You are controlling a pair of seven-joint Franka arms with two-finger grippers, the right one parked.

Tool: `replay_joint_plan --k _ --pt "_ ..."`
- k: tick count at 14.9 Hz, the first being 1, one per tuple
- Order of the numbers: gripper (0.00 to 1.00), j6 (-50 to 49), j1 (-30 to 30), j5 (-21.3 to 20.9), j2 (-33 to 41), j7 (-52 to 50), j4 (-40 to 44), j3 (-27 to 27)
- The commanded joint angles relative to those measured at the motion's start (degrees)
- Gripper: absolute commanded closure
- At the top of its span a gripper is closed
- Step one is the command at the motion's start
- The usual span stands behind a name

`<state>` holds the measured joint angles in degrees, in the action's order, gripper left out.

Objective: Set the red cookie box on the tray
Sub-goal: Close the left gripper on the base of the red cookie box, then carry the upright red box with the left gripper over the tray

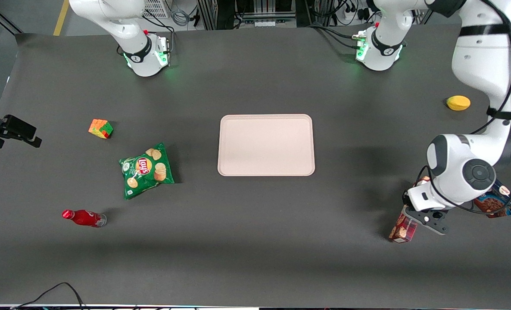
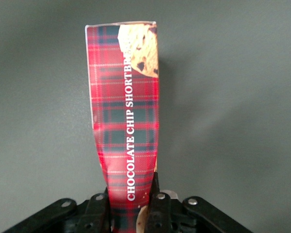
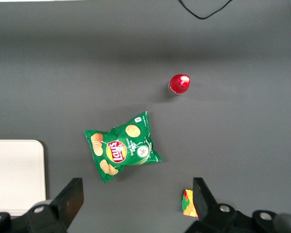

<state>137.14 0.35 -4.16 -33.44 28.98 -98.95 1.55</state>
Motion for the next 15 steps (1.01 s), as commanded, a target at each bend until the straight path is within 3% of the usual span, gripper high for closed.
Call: replay_joint_plan --k 1,5,11,15 --pt "1.00 -13.53 -3.51 1.78 10.57 -8.73 0.33 -0.85" --pt "1.00 -26.99 -6.41 5.91 16.99 -22.70 3.93 1.26" --pt "1.00 -32.64 -10.72 5.04 21.66 -54.67 5.17 13.10" --pt "1.00 -27.39 -12.12 -0.14 21.05 -67.28 -0.52 20.68"
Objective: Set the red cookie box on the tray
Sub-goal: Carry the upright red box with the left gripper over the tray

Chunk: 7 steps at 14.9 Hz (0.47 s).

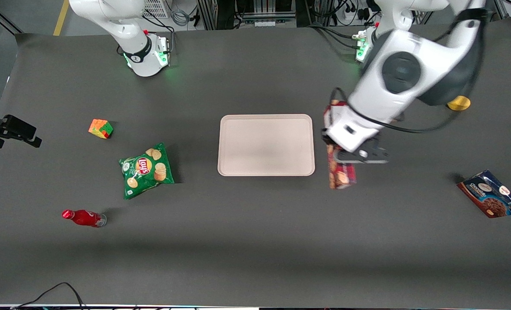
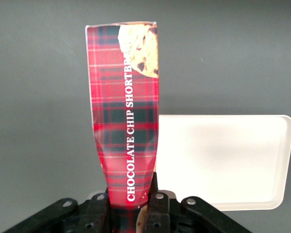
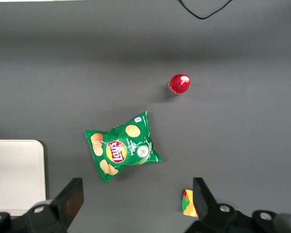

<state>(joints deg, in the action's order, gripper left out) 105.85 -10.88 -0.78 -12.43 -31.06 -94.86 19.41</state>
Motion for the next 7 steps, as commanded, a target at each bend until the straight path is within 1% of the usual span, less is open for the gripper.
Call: replay_joint_plan --k 1,3,4,6,7 --pt "1.00 6.63 -0.90 -4.05 0.13 -7.78 -7.33 3.87" --pt "1.00 12.08 -1.07 -4.67 0.21 -8.75 -12.78 5.45" --pt "1.00 14.71 -1.07 -5.80 0.22 -10.49 -15.24 6.24" --pt "1.00 21.73 -1.60 -10.71 0.13 -16.80 -21.74 8.79" --pt "1.00 25.69 -1.77 -12.48 0.13 -19.10 -24.73 9.23"
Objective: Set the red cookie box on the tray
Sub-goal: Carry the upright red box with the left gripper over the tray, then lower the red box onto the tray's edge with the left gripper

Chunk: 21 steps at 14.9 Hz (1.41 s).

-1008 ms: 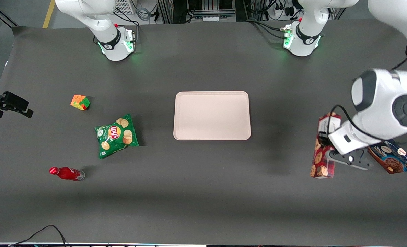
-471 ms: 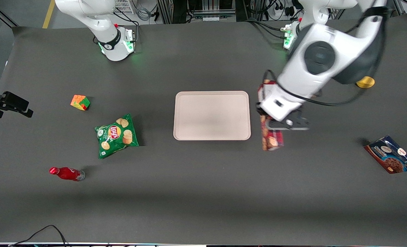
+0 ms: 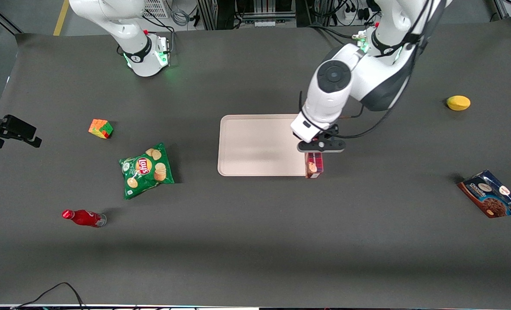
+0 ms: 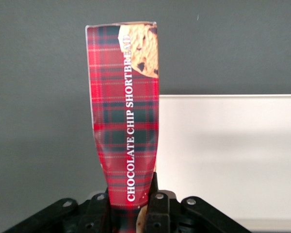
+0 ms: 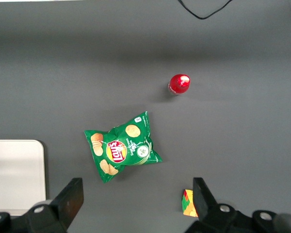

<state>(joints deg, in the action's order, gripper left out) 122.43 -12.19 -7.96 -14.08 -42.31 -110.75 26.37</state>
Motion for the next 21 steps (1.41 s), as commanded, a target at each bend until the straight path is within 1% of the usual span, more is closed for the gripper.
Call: replay_joint_plan --k 1,4,6,9,11,20,21 --pt "1.00 13.06 -0.47 -5.75 1.69 -8.40 -11.65 2.28" --pt "1.00 24.84 -0.55 -5.84 0.55 -10.07 -19.04 2.28" --pt "1.00 28.29 -0.99 -5.93 -0.41 -10.25 -20.99 2.19" --pt "1.00 28.48 -1.08 -6.02 -1.82 -10.34 -20.91 2.10" --pt "1.00 28.57 -1.08 -8.03 -2.52 -10.43 -20.65 1.58" --pt "1.00 30.85 -1.08 -9.00 -4.90 -10.43 -19.85 -0.71" --pt "0.94 30.85 -1.08 -9.00 -5.07 -10.43 -19.77 -0.80"
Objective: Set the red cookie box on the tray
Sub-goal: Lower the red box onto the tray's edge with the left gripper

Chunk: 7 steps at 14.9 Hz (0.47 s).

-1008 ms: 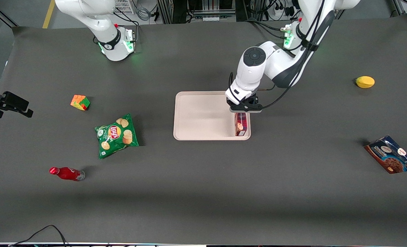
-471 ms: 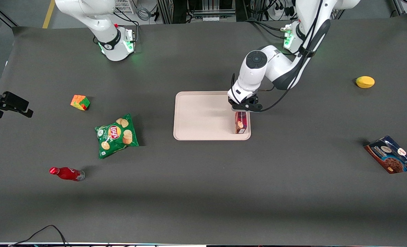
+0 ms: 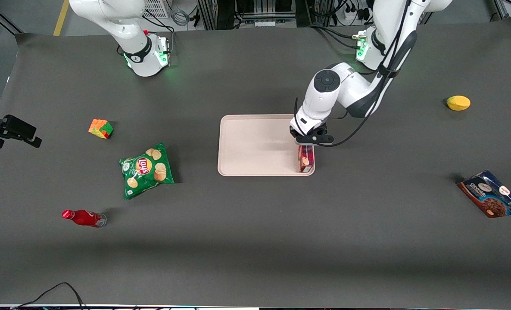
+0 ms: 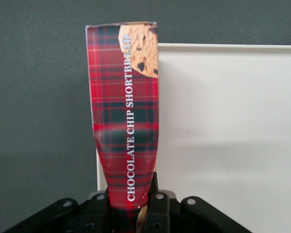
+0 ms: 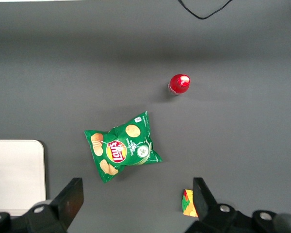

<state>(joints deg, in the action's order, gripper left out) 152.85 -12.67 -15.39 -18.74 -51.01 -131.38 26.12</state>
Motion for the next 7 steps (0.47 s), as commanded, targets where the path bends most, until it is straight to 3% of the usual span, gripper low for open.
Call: replay_joint_plan --k 1,2,4,7 --pt "0.71 0.52 -0.61 -1.58 -0.59 -1.73 0.95 -0.63" --pt "0.39 0.52 -0.61 -1.58 -0.77 -1.73 1.04 -0.81" --pt "0.03 0.43 -0.69 -1.58 -0.77 -1.73 1.13 -0.81" --pt "0.00 0.35 -0.87 -1.58 -0.51 -1.81 1.30 -0.72"
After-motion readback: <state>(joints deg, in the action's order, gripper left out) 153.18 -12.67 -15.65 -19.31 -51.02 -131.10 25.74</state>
